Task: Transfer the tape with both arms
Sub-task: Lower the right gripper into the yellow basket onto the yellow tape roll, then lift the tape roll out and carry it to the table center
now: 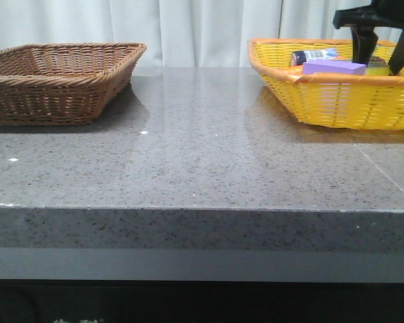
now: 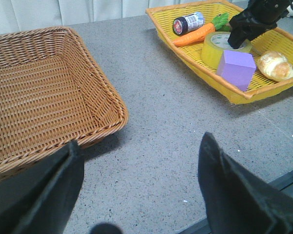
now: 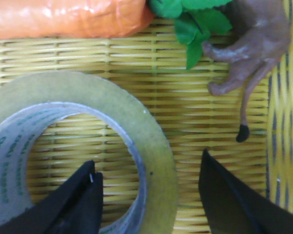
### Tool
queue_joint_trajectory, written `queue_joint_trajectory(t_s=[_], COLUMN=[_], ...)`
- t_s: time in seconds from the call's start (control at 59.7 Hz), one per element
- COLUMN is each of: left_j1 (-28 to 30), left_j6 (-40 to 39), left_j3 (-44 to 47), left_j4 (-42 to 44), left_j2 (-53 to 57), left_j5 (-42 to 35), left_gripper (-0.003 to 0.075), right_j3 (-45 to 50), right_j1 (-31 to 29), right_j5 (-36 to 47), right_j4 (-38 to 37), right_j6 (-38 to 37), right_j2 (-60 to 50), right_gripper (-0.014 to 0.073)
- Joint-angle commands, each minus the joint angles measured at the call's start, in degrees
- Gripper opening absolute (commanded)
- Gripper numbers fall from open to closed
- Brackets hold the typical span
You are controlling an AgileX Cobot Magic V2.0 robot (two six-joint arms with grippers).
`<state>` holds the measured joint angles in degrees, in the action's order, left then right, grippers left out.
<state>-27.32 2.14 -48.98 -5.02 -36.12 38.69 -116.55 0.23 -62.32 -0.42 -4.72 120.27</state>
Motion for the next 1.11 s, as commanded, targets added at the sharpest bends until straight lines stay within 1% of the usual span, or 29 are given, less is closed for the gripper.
queue_joint_trajectory(t_s=[0.0, 0.05, 0.1, 0.134, 0.201, 0.285, 0.335, 0.603, 0.804, 0.955, 1.089], left_j1=[-0.4, -0.4, -0.4, -0.4, -0.4, -0.4, -0.4, -0.4, -0.4, -0.4, -0.4], left_j6=[0.1, 0.1, 0.1, 0.1, 0.1, 0.1, 0.1, 0.1, 0.1, 0.1, 0.1], left_j3=[-2.0, -2.0, -2.0, -2.0, -2.0, -2.0, -2.0, -2.0, -2.0, -2.0, -2.0], left_j4=[-0.8, -0.8, -0.8, -0.8, -0.8, -0.8, -0.8, -0.8, -0.8, -0.8, -0.8], left_j2=[-0.5, -0.5, -0.5, -0.5, -0.5, -0.5, -0.5, -0.5, -0.5, -0.5, -0.5], left_j5=[-4.3, -4.3, -4.3, -4.3, -4.3, -4.3, -4.3, -4.3, -4.3, -4.3, -4.3], left_gripper=[0.0494, 0.0494, 0.0494, 0.0494, 0.0494, 0.0494, 0.0494, 0.0494, 0.0494, 0.0494, 0.0494], right_j3=[-2.1, -2.2, -2.2, -2.2, -2.2, -2.7, -3.3, -11.3, -15.5, -15.7, -15.7], right_j1=[-0.4, -0.4, -0.4, -0.4, -0.4, -0.4, -0.4, -0.4, 0.2, 2.7, 7.9], right_j5=[2.1, 2.0, 2.0, 2.3, 2.5, 2.1, 1.4, -5.5, -7.9, -7.2, -6.9], right_j4=[-0.6, -0.4, -0.2, 0.4, 0.4, 0.4, 0.4, 0.4, 3.0, 5.5, 6.1], right_j6=[0.6, 0.6, 0.6, 0.6, 0.6, 0.6, 0.6, 0.6, 1.2, 4.7, 8.4], right_j2=[-2.5, -2.1, -1.9, -1.9, -2.0, -2.0, -2.0, -3.2, -6.8, -10.6, -13.2], right_gripper=[0.0440, 0.0410, 0.0347, 0.0282, 0.0193, 0.0130, 0.0111, 0.0106, 0.0106, 0.0106, 0.0106])
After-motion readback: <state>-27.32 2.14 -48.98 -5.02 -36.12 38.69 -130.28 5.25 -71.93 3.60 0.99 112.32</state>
